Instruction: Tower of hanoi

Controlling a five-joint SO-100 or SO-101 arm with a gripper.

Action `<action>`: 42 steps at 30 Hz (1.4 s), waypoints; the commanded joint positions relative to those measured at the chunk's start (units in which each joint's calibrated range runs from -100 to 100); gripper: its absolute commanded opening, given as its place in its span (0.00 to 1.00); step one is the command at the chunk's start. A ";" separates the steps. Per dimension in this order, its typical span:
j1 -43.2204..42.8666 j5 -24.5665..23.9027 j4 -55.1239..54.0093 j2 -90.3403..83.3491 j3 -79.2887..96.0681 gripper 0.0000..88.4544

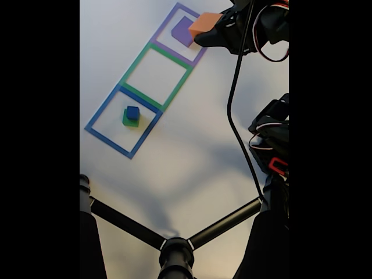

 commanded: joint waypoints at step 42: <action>-9.33 0.00 -148.50 54.52 70.97 0.12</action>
